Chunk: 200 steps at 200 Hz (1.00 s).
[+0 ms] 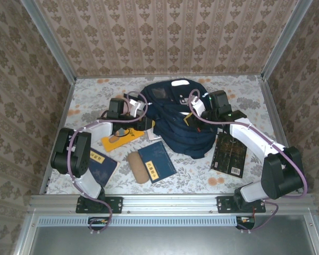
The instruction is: Pack the student bag
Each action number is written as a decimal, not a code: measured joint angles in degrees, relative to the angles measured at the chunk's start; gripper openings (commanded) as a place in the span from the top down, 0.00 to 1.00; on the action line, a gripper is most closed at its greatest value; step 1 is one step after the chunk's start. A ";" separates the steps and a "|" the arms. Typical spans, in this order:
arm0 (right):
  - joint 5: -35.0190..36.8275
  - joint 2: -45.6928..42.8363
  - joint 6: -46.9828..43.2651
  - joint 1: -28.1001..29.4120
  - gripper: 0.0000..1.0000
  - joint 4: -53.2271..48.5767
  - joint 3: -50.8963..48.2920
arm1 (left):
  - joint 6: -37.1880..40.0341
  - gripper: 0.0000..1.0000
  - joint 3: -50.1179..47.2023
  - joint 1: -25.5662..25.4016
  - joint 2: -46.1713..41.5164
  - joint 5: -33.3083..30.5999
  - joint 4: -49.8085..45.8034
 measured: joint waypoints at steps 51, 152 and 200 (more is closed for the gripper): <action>-0.20 0.00 0.44 -0.02 1.00 0.00 0.00 | -0.85 0.38 0.00 -0.20 2.23 0.90 1.75; -0.83 0.00 1.53 -0.02 1.00 0.33 0.00 | -1.64 0.48 -0.28 -0.90 3.15 1.90 3.50; -0.85 0.00 1.95 -0.02 1.00 0.33 0.00 | -1.49 0.49 -0.85 -1.73 3.15 1.25 3.45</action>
